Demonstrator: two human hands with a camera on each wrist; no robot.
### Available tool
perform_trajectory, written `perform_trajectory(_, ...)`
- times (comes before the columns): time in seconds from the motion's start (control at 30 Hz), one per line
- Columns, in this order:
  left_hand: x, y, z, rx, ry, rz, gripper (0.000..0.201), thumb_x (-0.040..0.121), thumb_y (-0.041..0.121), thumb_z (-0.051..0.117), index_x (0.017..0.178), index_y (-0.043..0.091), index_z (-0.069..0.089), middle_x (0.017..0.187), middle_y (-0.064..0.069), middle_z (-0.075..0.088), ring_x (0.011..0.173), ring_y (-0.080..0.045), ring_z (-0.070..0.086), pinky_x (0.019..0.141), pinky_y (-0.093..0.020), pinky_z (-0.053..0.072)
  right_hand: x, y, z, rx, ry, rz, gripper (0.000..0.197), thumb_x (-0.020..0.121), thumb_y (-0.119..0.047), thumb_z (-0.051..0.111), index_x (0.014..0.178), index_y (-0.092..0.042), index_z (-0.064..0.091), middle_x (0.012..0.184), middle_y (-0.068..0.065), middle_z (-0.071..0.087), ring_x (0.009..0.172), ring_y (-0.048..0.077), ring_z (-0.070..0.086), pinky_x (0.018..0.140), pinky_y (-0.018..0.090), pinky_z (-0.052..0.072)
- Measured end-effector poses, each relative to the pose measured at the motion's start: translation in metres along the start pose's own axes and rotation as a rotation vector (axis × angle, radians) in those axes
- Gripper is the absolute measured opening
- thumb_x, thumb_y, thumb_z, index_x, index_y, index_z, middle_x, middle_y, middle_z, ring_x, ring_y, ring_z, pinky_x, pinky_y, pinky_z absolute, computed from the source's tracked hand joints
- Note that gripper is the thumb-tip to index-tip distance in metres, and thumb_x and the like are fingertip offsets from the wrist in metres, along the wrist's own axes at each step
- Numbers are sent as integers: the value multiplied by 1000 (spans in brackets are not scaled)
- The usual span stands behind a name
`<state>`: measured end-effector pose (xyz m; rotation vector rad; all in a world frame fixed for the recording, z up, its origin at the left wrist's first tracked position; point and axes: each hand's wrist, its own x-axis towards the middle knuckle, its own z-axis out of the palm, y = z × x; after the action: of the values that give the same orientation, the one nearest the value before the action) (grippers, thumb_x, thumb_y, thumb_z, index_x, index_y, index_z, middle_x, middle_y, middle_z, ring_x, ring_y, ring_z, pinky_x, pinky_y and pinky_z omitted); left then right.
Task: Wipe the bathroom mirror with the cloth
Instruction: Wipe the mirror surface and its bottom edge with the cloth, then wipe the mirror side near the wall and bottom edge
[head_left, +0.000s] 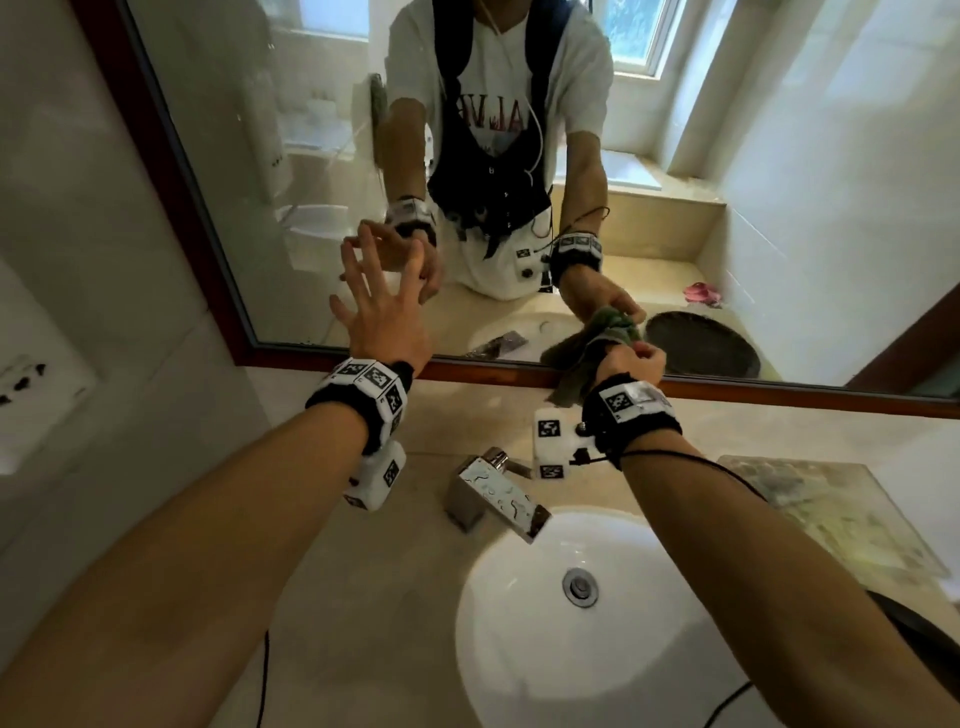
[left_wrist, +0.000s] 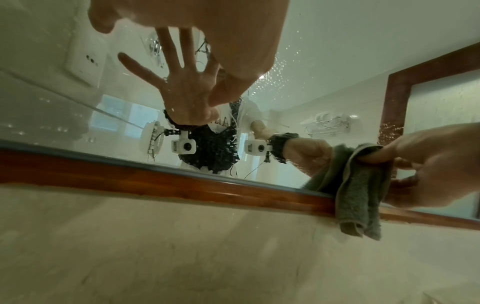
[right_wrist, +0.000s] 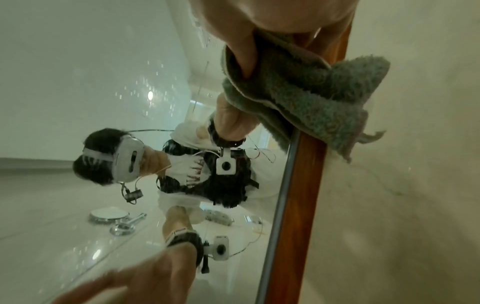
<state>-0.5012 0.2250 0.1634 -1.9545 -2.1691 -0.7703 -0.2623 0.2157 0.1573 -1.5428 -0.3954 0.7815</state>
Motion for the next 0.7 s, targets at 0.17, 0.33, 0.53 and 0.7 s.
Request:
perform_trajectory(0.17,-7,17,2,-2,-58,-71,111,78,15,71,148,38,-11,155,-12,-30,144,-36,-18,107,-69,19,22,-19,-25,2,39,-18,19,90,-10,52,103,-20,42,96,7,54,64,13,48,57,25,37)
perform_trajectory(0.33,-14,31,-4,1,-49,-69,110,77,13,72,147,42,-8,155,-11,-29,145,-35,-15,106,-68,21,14,-30,-24,102,43,19,28,86,-16,56,112,-22,50,112,10,60,82,23,59,67,30,42)
perform_trajectory(0.53,-11,25,-14,3,-39,-82,99,79,14,69,148,39,2,157,-10,-24,146,-33,-8,107,-65,25,-6,-35,-9,208,-13,61,15,84,-23,61,92,-33,53,105,7,63,91,26,61,78,37,52)
perform_trajectory(0.7,-9,6,-18,-50,3,-48,84,78,14,69,144,33,19,158,-12,-9,145,-33,3,106,-61,31,-31,-39,20,236,-133,-2,18,87,-10,58,95,-26,55,97,7,65,84,22,62,73,34,53)
